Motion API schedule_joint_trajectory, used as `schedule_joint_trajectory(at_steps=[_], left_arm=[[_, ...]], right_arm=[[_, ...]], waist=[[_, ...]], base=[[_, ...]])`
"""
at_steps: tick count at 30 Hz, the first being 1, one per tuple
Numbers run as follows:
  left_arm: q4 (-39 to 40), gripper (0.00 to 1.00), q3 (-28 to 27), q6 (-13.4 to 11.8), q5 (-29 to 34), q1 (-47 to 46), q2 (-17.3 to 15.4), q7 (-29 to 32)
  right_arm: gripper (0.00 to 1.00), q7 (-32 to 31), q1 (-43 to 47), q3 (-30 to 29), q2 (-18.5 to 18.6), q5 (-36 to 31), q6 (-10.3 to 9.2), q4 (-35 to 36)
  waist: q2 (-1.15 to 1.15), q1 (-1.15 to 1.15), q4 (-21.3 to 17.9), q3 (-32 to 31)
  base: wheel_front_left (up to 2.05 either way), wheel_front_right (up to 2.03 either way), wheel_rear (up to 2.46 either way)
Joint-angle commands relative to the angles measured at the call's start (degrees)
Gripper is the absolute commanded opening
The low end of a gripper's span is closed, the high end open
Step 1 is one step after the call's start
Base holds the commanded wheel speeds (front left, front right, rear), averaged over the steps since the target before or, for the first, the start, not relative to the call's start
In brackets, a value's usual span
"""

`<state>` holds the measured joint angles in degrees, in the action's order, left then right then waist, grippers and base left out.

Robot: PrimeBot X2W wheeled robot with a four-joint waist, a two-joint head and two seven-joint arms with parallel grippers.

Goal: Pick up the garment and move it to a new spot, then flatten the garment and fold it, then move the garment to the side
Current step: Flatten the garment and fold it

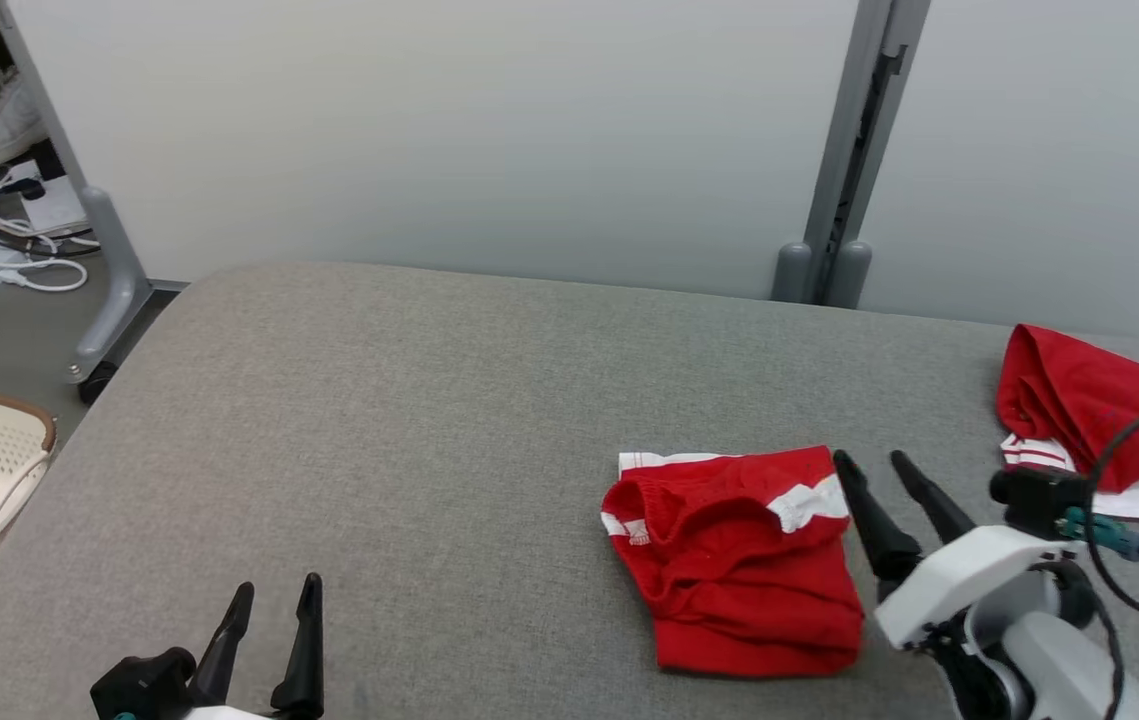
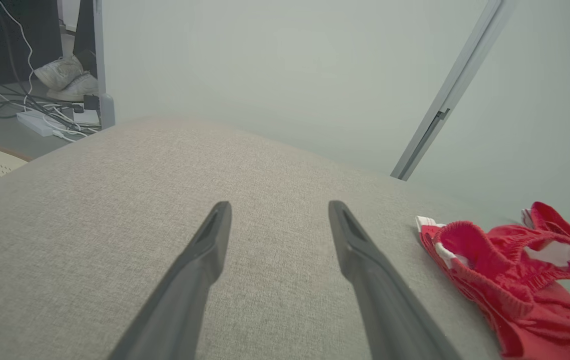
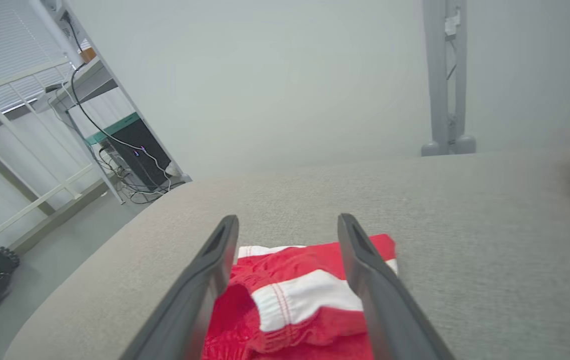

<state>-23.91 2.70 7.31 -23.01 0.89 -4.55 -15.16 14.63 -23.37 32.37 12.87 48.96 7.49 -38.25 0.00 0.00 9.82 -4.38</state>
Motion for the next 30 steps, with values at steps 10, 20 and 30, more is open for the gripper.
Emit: schedule_joint_trajectory(at_steps=[10,20,30], left_arm=[[2.0,1.00,-1.1,-0.2,1.1,0.7,0.8,0.0],[2.0,1.00,-1.0,0.0,1.4,0.3,1.0,0.0],[1.8,1.00,-1.0,0.2,1.6,0.1,1.1,0.0]], right_arm=[[1.00,0.6,9.2,-13.1,3.8,-9.8,0.03,4.8],[1.00,0.6,16.7,-19.7,-1.5,-15.5,0.03,8.4],[1.00,-1.5,17.7,-22.6,-4.0,-19.2,0.04,11.2]], waist=[[0.00,0.00,-4.3,-0.7],[0.00,0.00,-5.0,-0.6],[0.00,0.00,-4.1,-0.4]], base=[[0.00,0.00,0.00],[0.00,0.00,0.00],[0.00,0.00,0.00]])
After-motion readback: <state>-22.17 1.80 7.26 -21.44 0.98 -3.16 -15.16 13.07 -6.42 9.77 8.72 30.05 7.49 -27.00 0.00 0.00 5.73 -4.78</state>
